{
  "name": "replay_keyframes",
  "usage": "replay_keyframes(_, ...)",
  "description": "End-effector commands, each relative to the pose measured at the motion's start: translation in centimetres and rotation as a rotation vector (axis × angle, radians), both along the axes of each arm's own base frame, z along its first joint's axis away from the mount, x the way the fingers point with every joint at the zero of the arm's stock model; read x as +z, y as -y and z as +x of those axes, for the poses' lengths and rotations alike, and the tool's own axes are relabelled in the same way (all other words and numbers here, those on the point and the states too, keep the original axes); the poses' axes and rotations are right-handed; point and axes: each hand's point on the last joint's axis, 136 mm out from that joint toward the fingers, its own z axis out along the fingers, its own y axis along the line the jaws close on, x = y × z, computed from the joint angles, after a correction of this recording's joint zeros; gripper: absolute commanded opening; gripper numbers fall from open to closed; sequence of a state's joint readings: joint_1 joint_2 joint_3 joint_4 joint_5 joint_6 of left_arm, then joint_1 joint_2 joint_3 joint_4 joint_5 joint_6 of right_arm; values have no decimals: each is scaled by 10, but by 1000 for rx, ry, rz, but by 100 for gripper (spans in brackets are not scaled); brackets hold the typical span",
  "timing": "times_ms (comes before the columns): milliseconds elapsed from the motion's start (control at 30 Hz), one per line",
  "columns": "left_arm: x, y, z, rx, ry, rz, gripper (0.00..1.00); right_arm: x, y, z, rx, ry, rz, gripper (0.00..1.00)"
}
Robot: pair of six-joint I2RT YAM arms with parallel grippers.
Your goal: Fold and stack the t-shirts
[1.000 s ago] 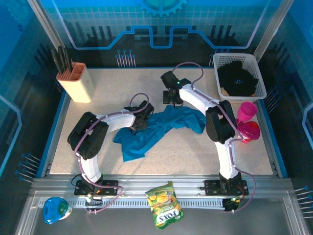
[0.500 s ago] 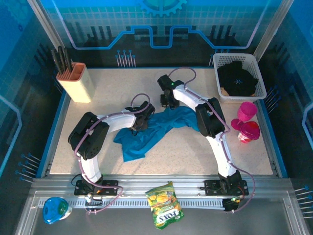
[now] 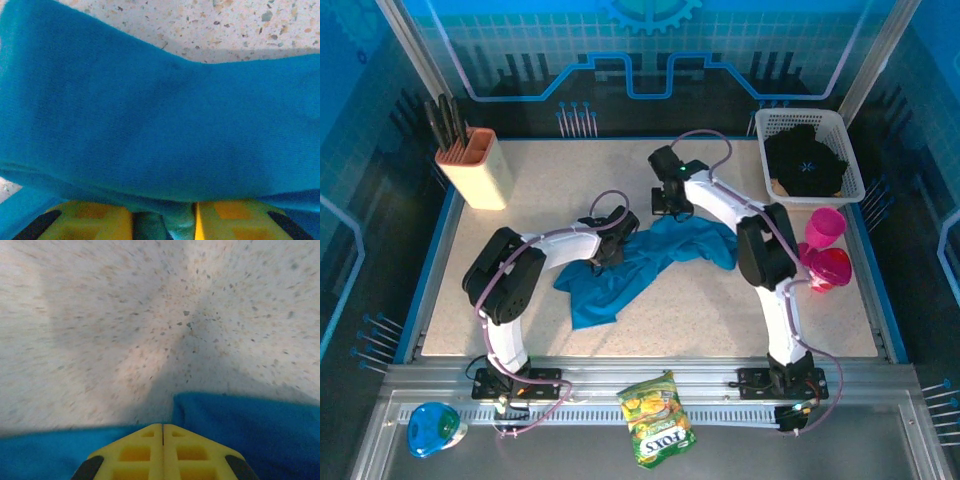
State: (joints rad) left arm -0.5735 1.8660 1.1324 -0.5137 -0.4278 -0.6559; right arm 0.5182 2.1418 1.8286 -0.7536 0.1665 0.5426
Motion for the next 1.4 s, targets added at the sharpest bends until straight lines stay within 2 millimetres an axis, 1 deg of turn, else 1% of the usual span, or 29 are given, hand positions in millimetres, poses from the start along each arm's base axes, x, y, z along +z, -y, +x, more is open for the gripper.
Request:
replay_keyframes(0,-20,-2,-13,-20,-92,50,30,60,-8,-19,74,102,117,0)
replay_keyframes(100,-20,-1,-4,-31,-92,72,29,71,-5,-50,120,89,178,0)
replay_keyframes(200,-20,-2,6,-40,-94,96,28,78,-2,-90,172,59,263,0)
replay_keyframes(333,-16,-4,24,-34,-84,96,27,86,10,-150,226,27,333,0)
replay_keyframes(433,-11,-7,37,-28,-74,87,27,84,24,-197,259,-16,352,0)
replay_keyframes(500,-8,-8,45,-28,-68,85,27,73,33,-227,266,-74,355,0)
replay_keyframes(567,-6,-7,52,-32,-67,85,27,56,42,-258,265,-156,355,0)
replay_keyframes(600,-5,-7,55,-34,-65,83,27,48,45,-270,259,-190,350,0)
replay_keyframes(633,-3,-6,58,-36,-65,83,27,36,49,-284,253,-234,343,0)
replay_keyframes(667,-1,-5,62,-39,-60,81,27,26,51,-297,247,-275,343,0)
replay_keyframes(767,4,-1,68,-43,-51,74,27,2,60,-324,207,-364,337,0)
replay_keyframes(867,10,2,73,-46,-41,64,27,-10,70,-339,162,-414,327,0)
replay_keyframes(967,17,5,76,-47,-26,55,28,-21,87,-342,115,-424,245,1)
replay_keyframes(1000,21,6,78,-47,-18,49,29,-25,94,-339,92,-423,207,7)
replay_keyframes(1033,26,7,79,-49,-6,41,30,-28,99,-336,73,-421,176,15)
replay_keyframes(1067,33,8,80,-49,7,31,32,-30,101,-332,63,-416,157,22)
replay_keyframes(1100,42,10,81,-53,26,19,35,-31,102,-327,57,-409,141,34)
replay_keyframes(1133,53,12,82,-60,51,10,39,-31,101,-322,54,-399,132,49)
replay_keyframes(1167,65,14,82,-70,75,3,45,-29,100,-318,54,-388,129,57)
replay_keyframes(1200,79,16,81,-85,103,3,51,-24,98,-311,58,-369,126,64)
replay_keyframes(1233,98,16,80,-97,140,10,59,-18,97,-304,64,-345,122,69)
replay_keyframes(1300,130,17,73,-122,198,21,78,-5,97,-289,68,-295,111,76)
replay_keyframes(1333,145,16,68,-129,221,21,85,1,99,-282,67,-273,105,78)
replay_keyframes(1367,156,14,62,-131,234,18,89,6,100,-275,68,-255,102,78)
